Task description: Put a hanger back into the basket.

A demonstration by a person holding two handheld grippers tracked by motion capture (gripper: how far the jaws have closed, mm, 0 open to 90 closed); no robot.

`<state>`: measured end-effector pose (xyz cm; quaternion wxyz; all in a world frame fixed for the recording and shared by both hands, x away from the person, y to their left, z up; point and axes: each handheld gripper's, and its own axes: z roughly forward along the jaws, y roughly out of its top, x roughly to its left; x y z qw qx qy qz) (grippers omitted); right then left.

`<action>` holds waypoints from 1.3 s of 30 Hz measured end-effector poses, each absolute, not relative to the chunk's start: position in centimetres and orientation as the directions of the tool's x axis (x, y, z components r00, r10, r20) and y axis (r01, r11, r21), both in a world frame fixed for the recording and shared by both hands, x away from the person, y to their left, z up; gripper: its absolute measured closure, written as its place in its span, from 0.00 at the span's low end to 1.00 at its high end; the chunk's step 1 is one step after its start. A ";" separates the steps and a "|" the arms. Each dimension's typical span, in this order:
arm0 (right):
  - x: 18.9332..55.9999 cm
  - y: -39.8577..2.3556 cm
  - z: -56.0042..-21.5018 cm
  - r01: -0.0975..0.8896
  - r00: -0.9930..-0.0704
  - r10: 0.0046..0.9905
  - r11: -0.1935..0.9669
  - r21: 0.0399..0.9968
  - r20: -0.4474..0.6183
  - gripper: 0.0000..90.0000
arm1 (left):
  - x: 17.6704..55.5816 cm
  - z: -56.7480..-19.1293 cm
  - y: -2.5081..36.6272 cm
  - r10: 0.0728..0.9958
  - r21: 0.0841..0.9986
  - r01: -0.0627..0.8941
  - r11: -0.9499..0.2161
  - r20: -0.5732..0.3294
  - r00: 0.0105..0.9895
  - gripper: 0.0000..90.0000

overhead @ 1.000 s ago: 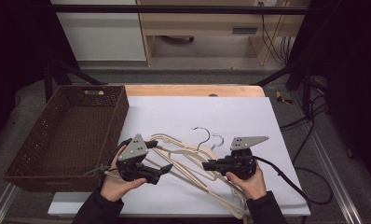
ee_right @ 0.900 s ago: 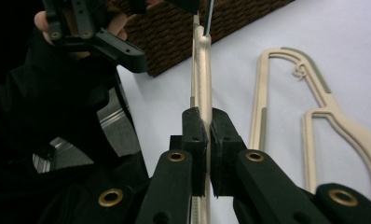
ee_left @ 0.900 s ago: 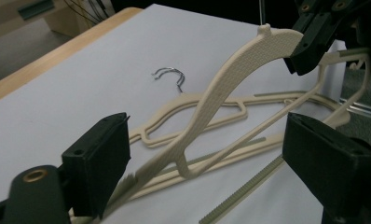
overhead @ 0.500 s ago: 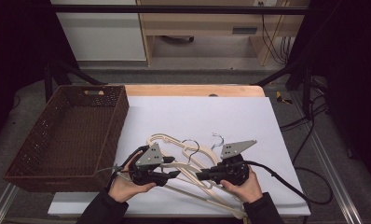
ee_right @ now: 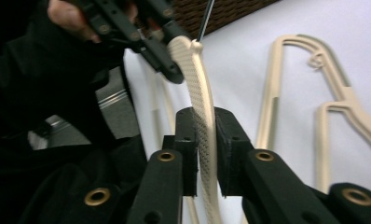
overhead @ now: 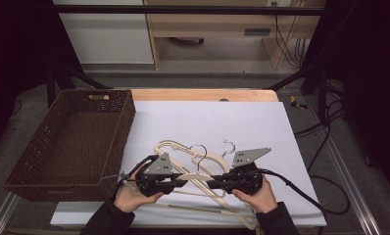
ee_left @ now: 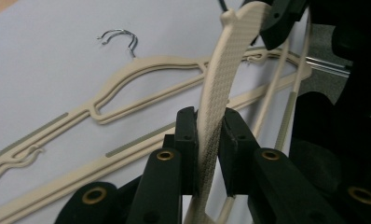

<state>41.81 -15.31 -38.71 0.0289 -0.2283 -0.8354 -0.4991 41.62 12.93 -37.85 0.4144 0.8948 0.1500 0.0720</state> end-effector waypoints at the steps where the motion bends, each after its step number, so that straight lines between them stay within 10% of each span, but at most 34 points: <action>1: 41.8 -15.3 -38.7 0.410 -0.894 0.353 0.397 0.821 0.276 0.87 | 41.6 -37.8 12.9 0.327 0.760 0.217 -0.612 -0.005 0.945 0.87; 28: 41.1 -20.3 -37.3 0.309 -0.729 0.672 0.149 0.939 0.133 0.15 | 40.2 -34.4 16.9 0.561 0.871 0.289 -0.396 -0.019 0.827 0.96; 39: 40.8 -21.7 -36.9 0.305 -0.645 0.757 0.129 0.944 0.105 0.07 | 39.7 -30.8 20.9 0.635 0.917 0.263 -0.301 -0.014 0.772 0.96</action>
